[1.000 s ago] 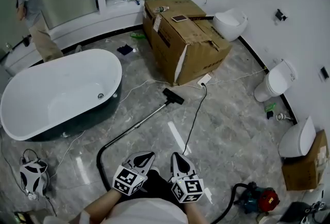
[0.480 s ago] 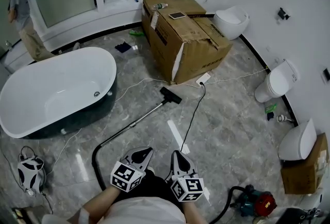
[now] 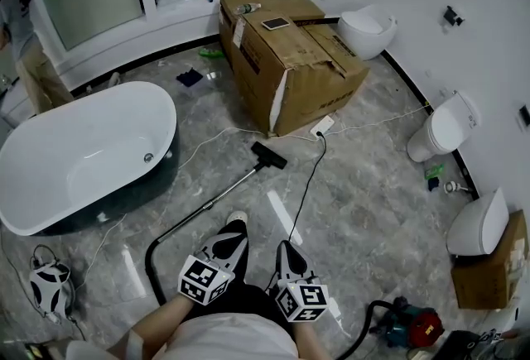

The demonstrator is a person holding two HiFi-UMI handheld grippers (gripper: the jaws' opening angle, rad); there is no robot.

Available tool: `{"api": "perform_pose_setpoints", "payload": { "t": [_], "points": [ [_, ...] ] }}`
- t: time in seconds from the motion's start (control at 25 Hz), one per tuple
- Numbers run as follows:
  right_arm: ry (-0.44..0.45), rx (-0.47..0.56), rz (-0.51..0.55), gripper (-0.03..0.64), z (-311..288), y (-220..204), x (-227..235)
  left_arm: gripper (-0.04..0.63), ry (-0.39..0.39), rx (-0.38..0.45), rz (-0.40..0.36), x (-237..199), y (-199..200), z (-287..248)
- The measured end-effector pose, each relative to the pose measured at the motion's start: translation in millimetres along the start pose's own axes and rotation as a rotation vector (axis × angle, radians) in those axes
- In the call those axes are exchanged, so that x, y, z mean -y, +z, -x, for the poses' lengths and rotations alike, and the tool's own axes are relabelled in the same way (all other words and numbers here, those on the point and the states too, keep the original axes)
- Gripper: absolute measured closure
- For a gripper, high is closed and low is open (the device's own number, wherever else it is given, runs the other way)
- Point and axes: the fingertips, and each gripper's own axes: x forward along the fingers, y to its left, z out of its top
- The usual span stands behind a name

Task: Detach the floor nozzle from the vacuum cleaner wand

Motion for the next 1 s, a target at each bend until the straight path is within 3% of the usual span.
{"api": "perform_pose_setpoints", "payload": {
  "t": [0.68,1.0],
  "points": [
    [-0.032,-0.015,0.041,0.603,-113,70,28,0.584,-0.026,-0.006,0.029,-99,74,-88],
    [-0.002,-0.030,0.052,0.603,-161,86,28,0.585,-0.030,-0.012,0.053,-137,90,-116]
  ]
}}
